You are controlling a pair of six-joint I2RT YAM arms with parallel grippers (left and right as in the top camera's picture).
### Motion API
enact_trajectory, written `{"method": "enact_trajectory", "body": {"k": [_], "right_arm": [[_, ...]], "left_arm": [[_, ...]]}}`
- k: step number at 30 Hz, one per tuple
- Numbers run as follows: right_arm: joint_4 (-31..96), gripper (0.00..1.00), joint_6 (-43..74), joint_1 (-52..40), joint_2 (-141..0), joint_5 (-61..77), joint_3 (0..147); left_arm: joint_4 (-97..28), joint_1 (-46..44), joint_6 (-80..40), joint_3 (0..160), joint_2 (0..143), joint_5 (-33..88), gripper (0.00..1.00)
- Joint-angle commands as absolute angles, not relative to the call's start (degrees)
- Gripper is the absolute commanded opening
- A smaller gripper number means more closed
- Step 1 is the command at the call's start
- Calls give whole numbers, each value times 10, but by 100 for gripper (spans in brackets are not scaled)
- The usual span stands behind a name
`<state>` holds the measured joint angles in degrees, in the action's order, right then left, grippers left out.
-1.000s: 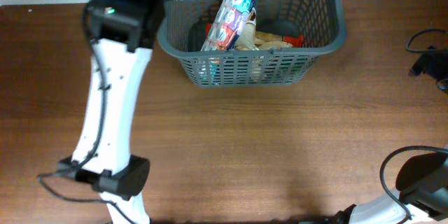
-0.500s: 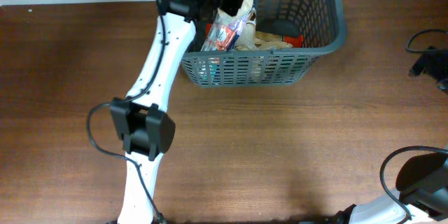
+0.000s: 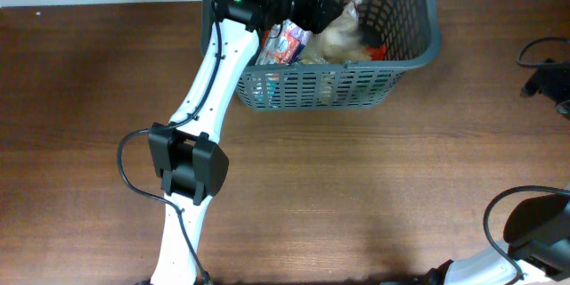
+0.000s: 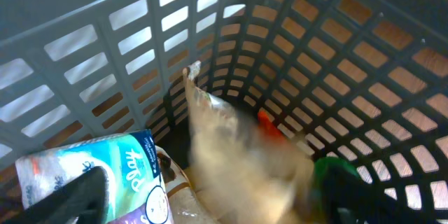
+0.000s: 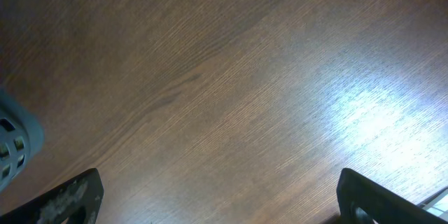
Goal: Pack container
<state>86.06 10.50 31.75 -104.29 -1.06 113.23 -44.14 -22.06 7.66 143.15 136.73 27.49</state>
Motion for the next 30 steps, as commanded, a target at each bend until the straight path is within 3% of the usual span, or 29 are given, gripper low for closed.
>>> {"method": "enact_trajectory", "body": {"k": [1,10,19,24,30], "right_arm": [[860,99,110,319,-1036,-11,1131],[860,99,110,319,-1036,-11,1131],[860,99,110,319,-1036,-11,1131],[860,99,110,319,-1036,-11,1131],[860,99,110,319,-1036,-11,1131]], "left_arm": [[-442,-214,79,1438,1340,309,99],[-515,-159,80,1438,1201,321,99],[-805,-42,121,1438,1047,310,99],[-925,-22,121,1438,970,234,99],[-967,-22,120,1434,856,159,99]]}}
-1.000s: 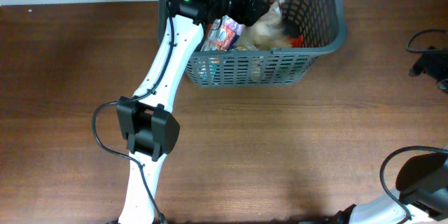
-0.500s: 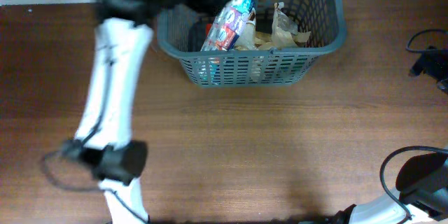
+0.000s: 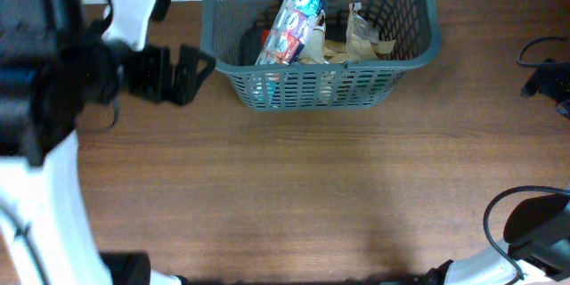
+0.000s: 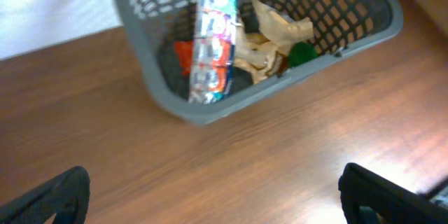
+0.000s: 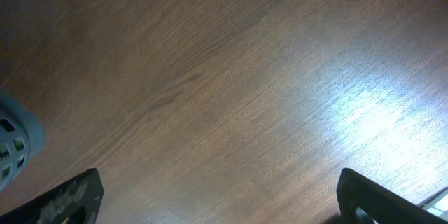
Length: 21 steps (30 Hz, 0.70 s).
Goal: Pack container
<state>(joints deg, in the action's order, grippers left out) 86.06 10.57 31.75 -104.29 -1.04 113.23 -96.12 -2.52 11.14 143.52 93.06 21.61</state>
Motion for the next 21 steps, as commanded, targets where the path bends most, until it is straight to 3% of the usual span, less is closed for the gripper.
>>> {"method": "enact_trajectory", "body": {"k": [1,7,13,21], "right_arm": [[860,99,110,319,-1036,-11,1131],[860,99,110,319,-1036,-11,1131],[860,99,110,319,-1036,-11,1131],[860,99,110,319,-1036,-11,1131]], "left_arm": [[-967,-22,120,1432,835,149,99],[-967,-22,105,1372,691,114,99],[-967,-22,82,1206,511,95,99],[-967,-22,-44,1007,276,92,99]]}}
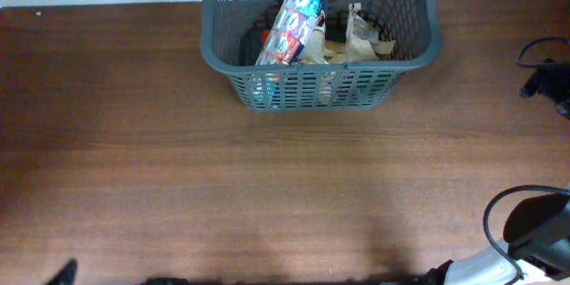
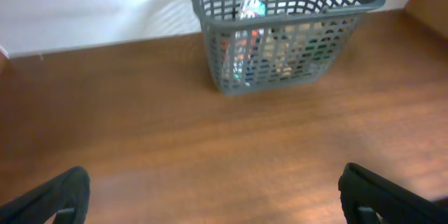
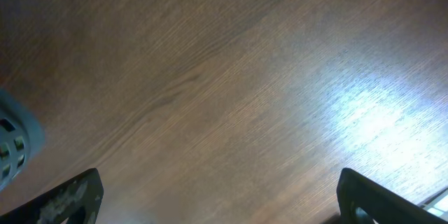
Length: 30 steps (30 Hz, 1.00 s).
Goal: Pack container
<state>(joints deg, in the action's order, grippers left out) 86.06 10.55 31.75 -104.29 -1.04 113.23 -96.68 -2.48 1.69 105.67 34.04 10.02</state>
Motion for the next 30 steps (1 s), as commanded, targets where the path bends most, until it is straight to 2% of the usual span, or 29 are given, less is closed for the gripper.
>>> {"method": "enact_trajectory", "body": {"k": [1,7,17,24,30], "right_arm": [[860,99,110,319,-1036,-11,1131],[860,99,110,319,-1036,-11,1131],[860,99,110,319,-1036,-11,1131],[860,99,110,319,-1036,-11,1131],[860,99,110,319,-1036,-11,1131]], "left_arm": [[-967,-22,-44,992,256,92,99],[-967,-22,-62,927,184,92,99],[-958,-22,-81,879,180,130,99],[-783,-22,91,774,180,124,99],[-679,-22,100,618,180,126,99]]}}
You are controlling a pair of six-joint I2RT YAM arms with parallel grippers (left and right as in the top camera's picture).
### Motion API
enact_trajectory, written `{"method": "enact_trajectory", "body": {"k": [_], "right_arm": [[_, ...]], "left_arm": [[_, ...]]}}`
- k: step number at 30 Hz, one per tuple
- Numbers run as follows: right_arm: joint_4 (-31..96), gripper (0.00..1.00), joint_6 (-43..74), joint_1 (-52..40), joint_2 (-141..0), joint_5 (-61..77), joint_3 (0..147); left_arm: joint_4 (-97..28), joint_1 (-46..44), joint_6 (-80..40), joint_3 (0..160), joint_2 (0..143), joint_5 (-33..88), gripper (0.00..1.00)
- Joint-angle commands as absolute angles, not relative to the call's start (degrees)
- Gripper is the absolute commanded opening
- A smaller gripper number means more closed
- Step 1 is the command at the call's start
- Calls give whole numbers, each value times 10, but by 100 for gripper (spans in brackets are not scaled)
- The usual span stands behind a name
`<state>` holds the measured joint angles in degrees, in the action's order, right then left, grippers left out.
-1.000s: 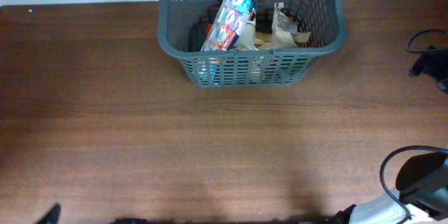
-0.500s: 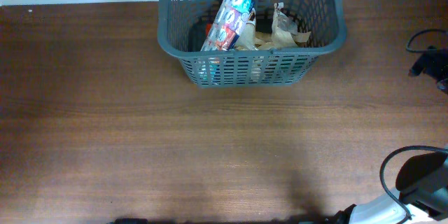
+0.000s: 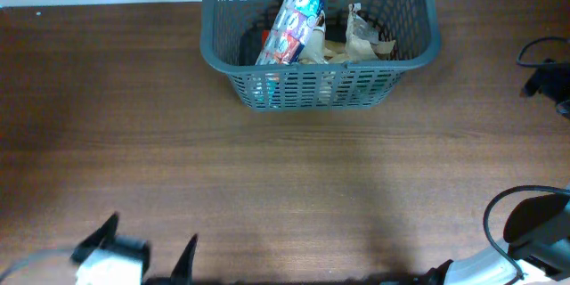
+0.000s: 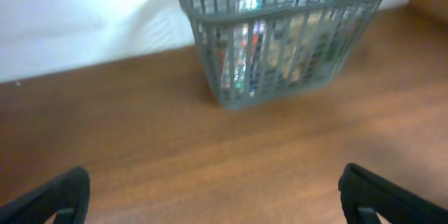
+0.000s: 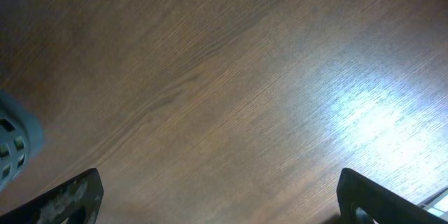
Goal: Pack container
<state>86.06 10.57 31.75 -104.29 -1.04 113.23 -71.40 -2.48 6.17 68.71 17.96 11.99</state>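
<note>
The grey mesh basket (image 3: 321,31) stands at the far middle of the table and holds a colourful snack packet (image 3: 289,25) and a crumpled tan packet (image 3: 358,40). The left wrist view shows the basket (image 4: 276,38) from the front and low down. My left gripper (image 3: 147,248) is blurred at the table's front left edge, far from the basket, open with nothing between its fingers (image 4: 45,197). My right gripper (image 5: 220,199) is open over bare wood, with a basket corner (image 5: 12,140) at the left of its view.
The wooden table (image 3: 285,178) spreads between the basket and the front edge. The right arm's base and cable (image 3: 525,227) sit at the front right corner. A dark cable (image 3: 539,67) lies at the right edge. A white wall (image 4: 77,14) rises behind the basket.
My left gripper now shows at the front left edge of the overhead view, where almost nothing of it appeared before. Its camera sees the basket from a lower angle. The right arm has not moved.
My left gripper was inside the basket over the packets. Then it was outside, high at the table's left, open and empty, with the packets lying in the basket. Later it was back from the basket, and now it is low at the front left edge.
</note>
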Motion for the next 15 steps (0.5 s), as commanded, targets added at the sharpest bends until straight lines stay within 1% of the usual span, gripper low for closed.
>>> {"method": "enact_trajectory", "body": {"k": [1,10,13,15], "right_arm": [[860,99,110,319,-1036,-11,1131],[860,99,110,319,-1036,-11,1131],[860,99,110,319,-1036,-11,1131],[860,99,110,319,-1036,-11,1131]], "left_arm": [[-652,-22,100,592,180,126,99],[-403,-22,102,421,179,138,99],[-321,-22,131,366,169,137,99],[-290,-20,138,335,154,137,99]]}}
